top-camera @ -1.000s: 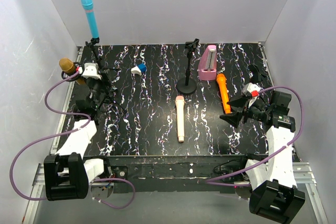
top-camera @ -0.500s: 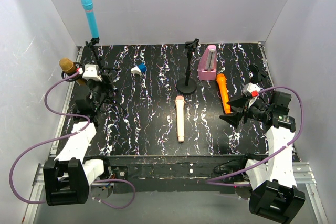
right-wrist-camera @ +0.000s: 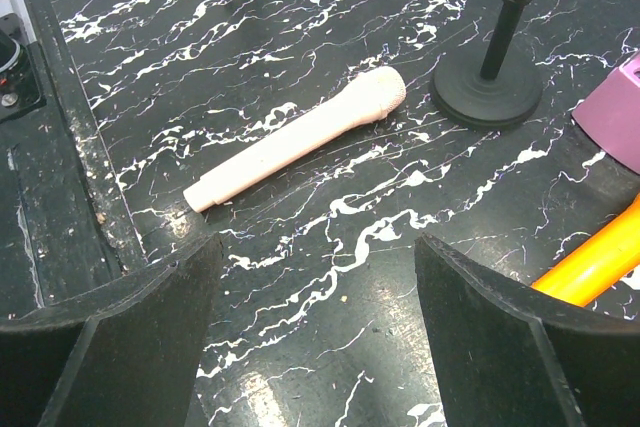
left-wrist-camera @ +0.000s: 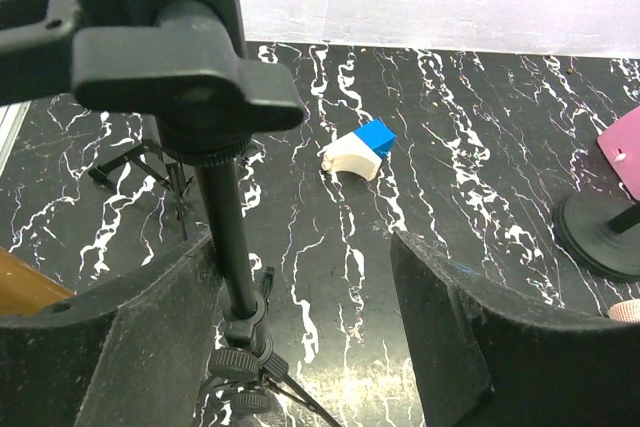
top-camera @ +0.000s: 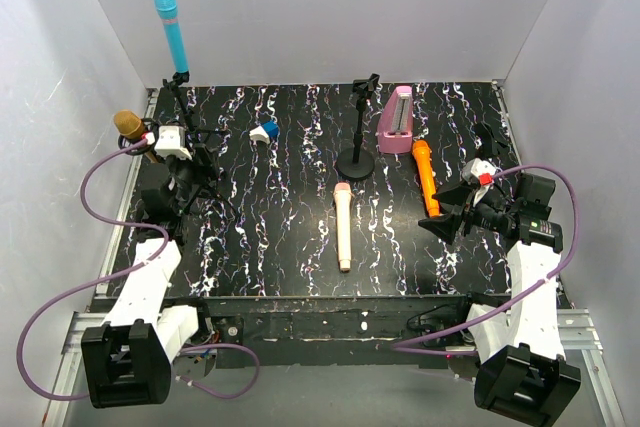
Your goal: Attach the microphones to the stand
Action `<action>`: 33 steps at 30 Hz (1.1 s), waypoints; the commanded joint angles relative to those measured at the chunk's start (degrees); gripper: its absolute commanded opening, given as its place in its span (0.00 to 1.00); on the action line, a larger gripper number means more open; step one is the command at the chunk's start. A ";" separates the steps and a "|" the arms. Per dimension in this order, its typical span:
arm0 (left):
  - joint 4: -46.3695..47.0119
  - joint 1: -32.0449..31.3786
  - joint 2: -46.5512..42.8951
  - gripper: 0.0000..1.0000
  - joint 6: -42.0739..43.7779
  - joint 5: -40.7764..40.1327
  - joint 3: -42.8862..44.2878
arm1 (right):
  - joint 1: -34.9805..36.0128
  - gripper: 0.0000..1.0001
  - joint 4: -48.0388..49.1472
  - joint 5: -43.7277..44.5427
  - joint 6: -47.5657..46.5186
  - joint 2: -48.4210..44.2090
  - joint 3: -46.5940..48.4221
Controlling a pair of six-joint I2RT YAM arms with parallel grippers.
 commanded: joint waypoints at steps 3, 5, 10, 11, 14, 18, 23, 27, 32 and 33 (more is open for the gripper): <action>-8.72 0.25 -2.83 0.69 -1.73 2.00 3.05 | -0.18 0.84 -0.80 -1.53 -1.17 -0.88 0.01; -10.47 0.16 -3.71 0.71 -2.00 2.09 3.05 | -0.18 0.84 -0.80 -1.44 -1.17 -0.79 0.01; -12.76 0.07 -5.12 0.71 -2.00 2.44 2.70 | -0.18 0.84 -1.07 -1.79 -1.35 -0.88 0.09; -13.03 0.07 -5.47 0.71 -2.08 2.61 2.70 | -0.27 0.84 -1.15 -1.79 -1.52 -0.88 0.18; -13.99 -0.10 -6.35 0.72 -2.09 3.58 2.88 | -0.18 0.84 -1.33 -1.79 -1.70 -1.14 0.18; -16.71 -0.54 -8.02 0.72 -2.17 4.81 3.84 | -0.18 0.84 -1.42 -1.88 -1.79 -1.32 0.18; -23.39 -1.16 -9.95 0.74 -2.87 5.34 5.60 | -0.18 0.84 -1.51 -2.05 -1.88 -1.23 0.09; -26.47 -1.68 -11.01 0.83 -3.75 5.34 6.57 | -0.18 0.84 -1.51 -2.05 -1.88 -1.14 0.09; -30.51 -2.12 -12.06 0.89 -5.07 5.17 8.06 | -0.18 0.84 -1.51 -1.88 -1.96 -1.14 0.01; -31.57 -2.13 -12.33 0.89 -5.51 5.08 8.32 | -0.18 0.84 -1.51 -1.79 -1.96 -1.14 -0.08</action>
